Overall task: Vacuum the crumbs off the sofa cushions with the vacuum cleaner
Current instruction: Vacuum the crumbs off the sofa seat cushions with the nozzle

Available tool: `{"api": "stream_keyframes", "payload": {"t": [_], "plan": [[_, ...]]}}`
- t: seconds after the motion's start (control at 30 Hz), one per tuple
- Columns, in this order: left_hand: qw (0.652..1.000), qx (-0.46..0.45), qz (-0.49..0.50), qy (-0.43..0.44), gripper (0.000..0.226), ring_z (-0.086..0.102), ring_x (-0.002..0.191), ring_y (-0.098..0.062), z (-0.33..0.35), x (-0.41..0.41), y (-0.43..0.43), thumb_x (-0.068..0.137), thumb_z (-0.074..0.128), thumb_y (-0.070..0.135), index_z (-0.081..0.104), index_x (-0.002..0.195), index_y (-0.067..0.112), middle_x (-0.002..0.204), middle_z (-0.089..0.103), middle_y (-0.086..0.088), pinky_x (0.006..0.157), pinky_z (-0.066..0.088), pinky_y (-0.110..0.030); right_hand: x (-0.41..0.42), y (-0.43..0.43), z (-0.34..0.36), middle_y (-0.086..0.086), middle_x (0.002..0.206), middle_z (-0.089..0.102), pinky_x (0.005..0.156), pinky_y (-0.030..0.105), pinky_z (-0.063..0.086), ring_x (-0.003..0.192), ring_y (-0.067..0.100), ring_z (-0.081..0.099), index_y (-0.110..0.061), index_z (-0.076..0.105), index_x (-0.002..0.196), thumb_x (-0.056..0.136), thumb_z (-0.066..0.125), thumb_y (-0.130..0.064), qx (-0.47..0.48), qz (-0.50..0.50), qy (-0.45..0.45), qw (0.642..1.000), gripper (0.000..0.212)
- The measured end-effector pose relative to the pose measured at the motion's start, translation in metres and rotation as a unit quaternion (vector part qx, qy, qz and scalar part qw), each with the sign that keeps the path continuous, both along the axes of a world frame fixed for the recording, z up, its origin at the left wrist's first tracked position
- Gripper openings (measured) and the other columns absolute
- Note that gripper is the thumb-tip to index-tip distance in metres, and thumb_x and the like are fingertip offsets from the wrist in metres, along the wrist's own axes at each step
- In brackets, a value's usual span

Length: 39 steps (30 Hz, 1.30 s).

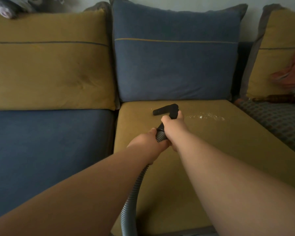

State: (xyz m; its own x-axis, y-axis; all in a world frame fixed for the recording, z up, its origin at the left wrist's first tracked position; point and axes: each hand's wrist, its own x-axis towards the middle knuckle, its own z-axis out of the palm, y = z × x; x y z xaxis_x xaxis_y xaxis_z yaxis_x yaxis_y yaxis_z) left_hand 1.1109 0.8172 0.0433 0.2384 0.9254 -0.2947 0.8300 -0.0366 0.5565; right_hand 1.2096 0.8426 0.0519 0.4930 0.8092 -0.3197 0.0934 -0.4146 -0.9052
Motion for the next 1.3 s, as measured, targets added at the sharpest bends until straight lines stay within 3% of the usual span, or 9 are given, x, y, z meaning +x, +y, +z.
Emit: {"api": "stream_keyframes", "payload": {"t": [0.13,0.23,0.33,0.5,0.73,1.03,1.17,1.3], "plan": [[1.0,-0.004,0.013,-0.015,0.067,0.069,0.065,-0.023,-0.004,-0.003,0.021,0.09,0.054,0.057,0.031,0.144,0.025,0.088,0.063,-0.009,0.06,0.063,-0.039,-0.002,0.023,0.0,0.01,0.128,0.055,0.088,0.047,0.053,0.098,0.033,0.059,-0.039,0.014,0.15,0.088,0.049,-0.031,-0.009,0.01,-0.012,1.0,0.072],[0.999,0.0,0.019,-0.025,0.066,0.065,0.058,-0.019,-0.009,-0.002,0.029,0.09,0.055,0.056,0.033,0.143,0.024,0.086,0.062,-0.008,0.056,0.062,-0.034,-0.001,0.032,-0.001,0.009,0.133,0.052,0.08,0.037,0.048,0.095,0.031,0.055,-0.039,0.008,0.152,0.09,0.048,-0.032,-0.019,0.016,-0.028,0.999,0.074],[0.999,0.005,0.017,-0.028,0.065,0.065,0.056,-0.018,-0.01,0.001,0.032,0.09,0.055,0.056,0.033,0.143,0.025,0.085,0.063,-0.008,0.056,0.062,-0.034,0.002,0.033,0.0,0.009,0.135,0.051,0.075,0.036,0.045,0.091,0.03,0.052,-0.039,0.006,0.153,0.092,0.047,-0.031,-0.026,0.022,-0.036,0.999,0.074],[1.0,-0.005,0.013,-0.022,0.067,0.067,0.062,-0.02,-0.011,-0.001,0.021,0.088,0.056,0.057,0.032,0.144,0.029,0.089,0.063,-0.008,0.057,0.062,-0.037,0.003,0.017,0.002,0.01,0.129,0.054,0.08,0.039,0.051,0.096,0.032,0.058,-0.04,0.009,0.152,0.093,0.046,-0.031,-0.029,0.019,-0.023,0.999,0.071],[0.999,-0.01,-0.026,-0.02,0.072,0.066,0.063,-0.017,-0.002,0.001,-0.019,0.087,0.058,0.057,0.028,0.147,0.034,0.087,0.063,-0.004,0.053,0.06,-0.031,0.013,-0.026,0.004,0.008,0.115,0.055,0.052,0.028,0.037,0.068,0.022,0.052,-0.042,0.006,0.151,0.092,0.046,-0.032,-0.04,0.0,-0.006,0.999,0.073],[0.996,-0.009,-0.082,-0.019,0.077,0.064,0.056,-0.015,0.007,0.021,-0.085,0.087,0.056,0.058,0.023,0.151,0.033,0.08,0.063,0.0,0.048,0.055,-0.026,0.037,-0.1,0.008,0.01,0.115,0.06,0.061,0.032,0.049,0.075,0.026,0.058,-0.041,0.019,0.148,0.087,0.049,-0.032,-0.028,-0.034,-0.007,0.999,0.069],[0.995,-0.015,-0.096,-0.036,0.07,0.062,0.054,-0.015,0.013,0.023,-0.103,0.086,0.058,0.057,0.032,0.146,0.03,0.079,0.062,-0.001,0.044,0.053,-0.022,0.039,-0.122,0.016,0.009,0.122,0.058,0.074,0.04,0.052,0.085,0.031,0.059,-0.042,0.009,0.151,0.088,0.049,-0.031,-0.036,-0.052,0.005,0.998,0.075],[0.993,-0.018,-0.108,-0.054,0.061,0.061,0.047,-0.011,0.011,0.026,-0.111,0.085,0.06,0.056,0.04,0.137,0.031,0.075,0.062,0.001,0.043,0.053,-0.022,0.043,-0.136,0.016,0.008,0.124,0.055,0.073,0.038,0.047,0.082,0.029,0.057,-0.042,0.006,0.152,0.089,0.048,-0.029,-0.02,-0.063,0.009,0.998,0.076]]}}
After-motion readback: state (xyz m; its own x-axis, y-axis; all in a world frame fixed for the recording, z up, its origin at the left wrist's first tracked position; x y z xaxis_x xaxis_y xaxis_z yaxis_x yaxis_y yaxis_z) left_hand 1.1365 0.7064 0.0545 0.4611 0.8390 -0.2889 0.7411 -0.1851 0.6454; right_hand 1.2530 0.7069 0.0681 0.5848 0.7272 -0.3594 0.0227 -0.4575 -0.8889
